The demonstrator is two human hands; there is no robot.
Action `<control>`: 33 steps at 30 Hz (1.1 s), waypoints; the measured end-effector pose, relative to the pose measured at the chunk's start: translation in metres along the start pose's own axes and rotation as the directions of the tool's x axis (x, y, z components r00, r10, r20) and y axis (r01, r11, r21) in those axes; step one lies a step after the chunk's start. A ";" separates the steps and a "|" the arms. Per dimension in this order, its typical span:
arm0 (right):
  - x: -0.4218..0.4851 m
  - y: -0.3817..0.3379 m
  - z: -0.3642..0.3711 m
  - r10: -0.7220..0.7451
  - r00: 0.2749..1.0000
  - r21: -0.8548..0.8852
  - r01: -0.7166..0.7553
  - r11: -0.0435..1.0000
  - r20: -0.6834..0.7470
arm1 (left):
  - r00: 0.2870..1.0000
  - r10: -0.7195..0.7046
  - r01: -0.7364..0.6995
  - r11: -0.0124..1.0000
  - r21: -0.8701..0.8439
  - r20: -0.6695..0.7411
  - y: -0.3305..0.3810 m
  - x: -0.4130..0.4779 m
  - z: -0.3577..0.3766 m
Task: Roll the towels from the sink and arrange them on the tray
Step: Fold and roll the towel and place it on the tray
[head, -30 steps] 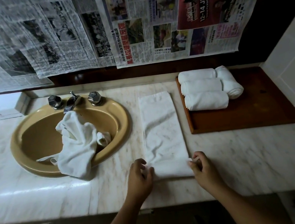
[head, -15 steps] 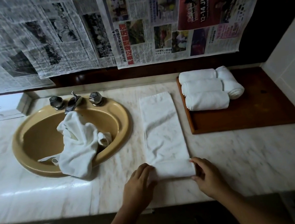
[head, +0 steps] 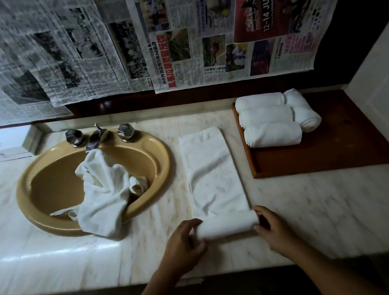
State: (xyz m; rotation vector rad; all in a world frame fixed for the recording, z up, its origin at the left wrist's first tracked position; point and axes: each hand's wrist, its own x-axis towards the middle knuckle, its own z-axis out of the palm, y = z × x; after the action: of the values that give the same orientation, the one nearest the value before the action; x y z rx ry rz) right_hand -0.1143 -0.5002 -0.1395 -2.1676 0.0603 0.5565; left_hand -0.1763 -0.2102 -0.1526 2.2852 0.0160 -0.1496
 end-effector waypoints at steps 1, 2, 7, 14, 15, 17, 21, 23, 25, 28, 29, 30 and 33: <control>0.000 -0.005 -0.001 0.054 0.998 0.030 -0.055 0.998 0.031 | 1.000 -0.007 0.007 1.000 -0.024 0.004 -0.002 0.001 -0.001; 0.001 -0.008 -0.002 0.095 0.994 0.043 -0.097 0.994 0.056 | 1.000 -0.018 0.018 0.999 -0.044 0.009 -0.004 0.002 -0.002; 0.003 -0.017 0.001 0.155 0.987 -0.021 -0.154 0.988 0.041 | 0.986 -0.165 0.163 0.981 -0.106 -0.010 -0.002 0.008 -0.002; 0.002 -0.027 0.005 0.105 0.992 -0.054 -0.109 0.993 -0.074 | 0.943 -0.312 0.290 0.942 -0.172 -0.117 0.018 0.018 -0.003; 0.002 -0.027 0.006 0.083 0.991 -0.039 -0.087 0.995 -0.106 | 0.941 -0.292 0.260 0.947 -0.187 -0.173 0.017 0.016 -0.001; 0.002 -0.023 0.008 -0.008 0.982 -0.022 0.004 1.000 -0.189 | 0.948 -0.159 0.126 0.983 -0.132 -0.275 0.012 0.012 0.003; -0.002 -0.012 0.017 -0.177 0.950 -0.071 0.164 0.984 -0.259 | 0.919 0.226 -0.177 0.969 0.174 -0.322 0.009 0.005 0.008; -0.003 -0.008 0.021 -0.222 0.935 -0.079 0.208 0.975 -0.276 | 0.902 0.302 -0.215 0.934 0.286 -0.309 0.011 0.002 0.009; -0.004 -0.007 0.020 -0.252 0.924 -0.094 0.235 0.967 -0.286 | 0.893 0.342 -0.240 0.912 0.332 -0.294 0.011 0.000 0.007; -0.007 -0.003 0.012 -0.262 0.944 -0.104 0.245 0.964 -0.199 | 0.930 0.326 -0.239 0.889 0.391 -0.173 0.001 -0.004 0.001; -0.008 0.000 0.009 -0.255 0.955 -0.108 0.241 0.965 -0.150 | 0.943 0.310 -0.233 0.875 0.425 -0.122 -0.003 -0.003 -0.002; -0.008 0.002 0.007 -0.248 0.963 -0.115 0.236 0.965 -0.105 | 0.954 0.292 -0.228 0.861 0.456 -0.073 -0.006 -0.003 -0.003; -0.005 0.004 0.005 -0.230 0.972 -0.152 0.219 0.964 -0.057 | 0.969 0.247 -0.216 0.839 0.500 0.005 -0.007 0.002 -0.005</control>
State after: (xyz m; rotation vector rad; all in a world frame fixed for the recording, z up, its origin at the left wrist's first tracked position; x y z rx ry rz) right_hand -0.1221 -0.4995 -0.1430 -2.2980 -0.1895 0.3591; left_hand -0.1741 -0.2018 -0.1542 2.7845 -0.3034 0.0522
